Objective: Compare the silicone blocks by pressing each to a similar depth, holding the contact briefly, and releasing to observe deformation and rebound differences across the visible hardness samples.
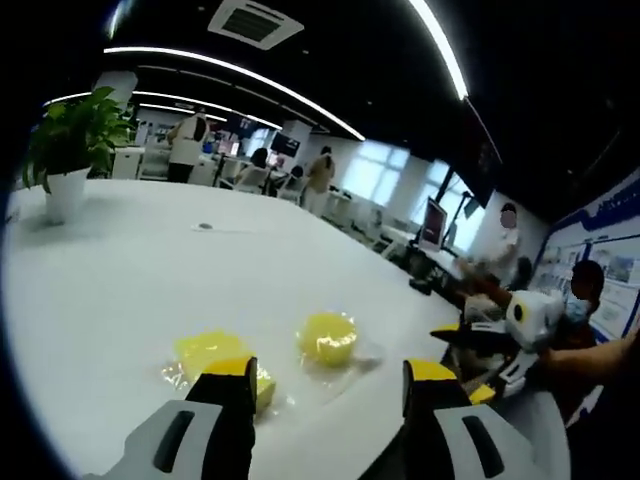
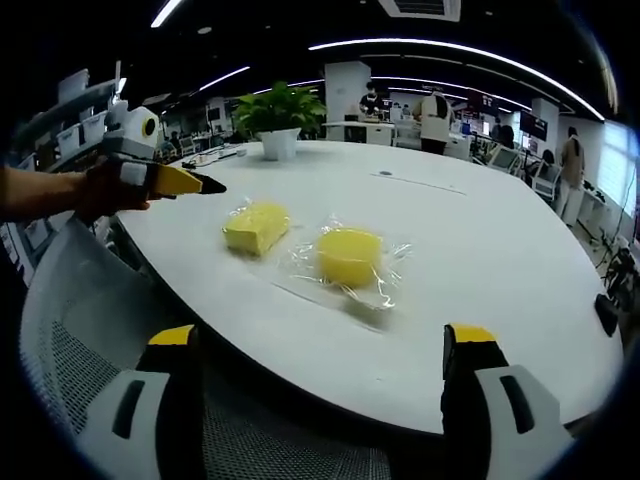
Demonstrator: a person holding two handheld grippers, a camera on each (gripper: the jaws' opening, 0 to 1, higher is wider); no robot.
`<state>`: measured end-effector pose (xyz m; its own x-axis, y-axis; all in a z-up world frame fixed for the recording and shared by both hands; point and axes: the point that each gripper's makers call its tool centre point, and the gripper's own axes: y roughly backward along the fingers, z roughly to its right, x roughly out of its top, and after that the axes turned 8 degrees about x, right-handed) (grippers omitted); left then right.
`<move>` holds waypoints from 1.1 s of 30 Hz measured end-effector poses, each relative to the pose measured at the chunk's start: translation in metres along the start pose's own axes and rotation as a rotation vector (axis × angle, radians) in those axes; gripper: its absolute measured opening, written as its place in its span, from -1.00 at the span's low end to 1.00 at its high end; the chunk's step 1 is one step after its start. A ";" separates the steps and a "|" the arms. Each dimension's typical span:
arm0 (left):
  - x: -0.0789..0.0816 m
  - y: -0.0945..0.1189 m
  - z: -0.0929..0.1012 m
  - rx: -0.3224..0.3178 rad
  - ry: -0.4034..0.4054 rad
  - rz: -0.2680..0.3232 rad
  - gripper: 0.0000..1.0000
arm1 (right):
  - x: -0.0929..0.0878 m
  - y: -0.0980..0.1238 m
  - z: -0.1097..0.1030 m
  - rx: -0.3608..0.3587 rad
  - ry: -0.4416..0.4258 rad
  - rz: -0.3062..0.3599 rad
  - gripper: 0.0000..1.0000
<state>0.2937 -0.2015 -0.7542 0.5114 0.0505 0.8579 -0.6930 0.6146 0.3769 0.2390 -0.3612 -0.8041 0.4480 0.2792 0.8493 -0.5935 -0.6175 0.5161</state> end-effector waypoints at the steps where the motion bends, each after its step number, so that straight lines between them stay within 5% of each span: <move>1: 0.000 -0.003 0.001 -0.006 0.008 -0.002 0.17 | 0.000 0.000 0.000 0.000 0.001 -0.002 0.88; 33: -0.014 -0.087 -0.002 0.002 0.044 -0.084 0.08 | -0.003 0.000 0.004 -0.018 0.005 -0.007 0.85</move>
<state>0.3481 -0.2544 -0.7996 0.5899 0.0337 0.8068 -0.6477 0.6164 0.4478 0.2406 -0.3648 -0.8068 0.4492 0.2871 0.8460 -0.6022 -0.6022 0.5241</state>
